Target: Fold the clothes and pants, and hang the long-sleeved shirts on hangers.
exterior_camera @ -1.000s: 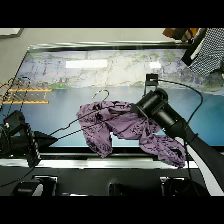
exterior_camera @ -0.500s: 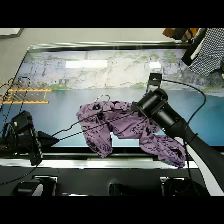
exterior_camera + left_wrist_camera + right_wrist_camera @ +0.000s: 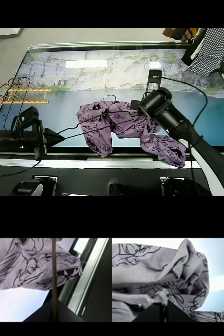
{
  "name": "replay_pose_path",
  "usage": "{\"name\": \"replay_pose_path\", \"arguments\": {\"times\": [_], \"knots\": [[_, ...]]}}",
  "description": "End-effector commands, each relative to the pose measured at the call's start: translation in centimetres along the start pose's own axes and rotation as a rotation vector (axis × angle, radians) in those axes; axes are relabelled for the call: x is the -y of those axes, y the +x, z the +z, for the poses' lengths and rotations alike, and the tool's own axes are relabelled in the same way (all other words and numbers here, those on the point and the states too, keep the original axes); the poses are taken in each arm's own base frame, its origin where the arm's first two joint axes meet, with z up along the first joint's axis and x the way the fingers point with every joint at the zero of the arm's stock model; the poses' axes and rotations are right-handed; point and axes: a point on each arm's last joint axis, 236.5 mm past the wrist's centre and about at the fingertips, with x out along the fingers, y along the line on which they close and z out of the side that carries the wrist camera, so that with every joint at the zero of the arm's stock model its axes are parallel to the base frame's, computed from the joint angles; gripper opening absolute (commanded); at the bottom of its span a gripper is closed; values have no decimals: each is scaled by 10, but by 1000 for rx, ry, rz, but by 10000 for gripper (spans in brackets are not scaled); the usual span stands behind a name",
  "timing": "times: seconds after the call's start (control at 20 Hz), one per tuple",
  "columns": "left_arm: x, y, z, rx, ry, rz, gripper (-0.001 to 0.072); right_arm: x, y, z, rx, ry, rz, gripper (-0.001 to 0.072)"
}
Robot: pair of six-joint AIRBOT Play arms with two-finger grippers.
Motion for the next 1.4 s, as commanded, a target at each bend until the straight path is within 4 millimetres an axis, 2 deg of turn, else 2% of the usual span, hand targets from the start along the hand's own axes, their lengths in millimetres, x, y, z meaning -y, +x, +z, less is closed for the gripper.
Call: {"name": "replay_pose_path", "arguments": {"times": [0.0,0.15,0.25,0.4,0.6,0.85,1.15,1.35], "knots": [[-3,10,1,10,46,-55,22,8,-13,3,14,-66,1,38],[-8,7,0,13,49,-38,22,39,-19,-2,-11,-76,-120,38],[-12,-2,6,37,59,-22,22,56,-25,3,12,-70,-178,38],[-15,-17,5,33,70,-12,22,64,-29,14,56,-63,-208,38],[-11,-17,-1,18,71,-47,22,49,-28,25,106,-58,-145,38],[-34,-10,9,68,77,-8,22,19,-33,26,110,-86,-4,38],[-48,1,15,104,81,-14,22,3,-75,45,148,-138,116,38],[-43,13,18,107,102,-70,22,1,-99,61,194,-158,145,38]]}}
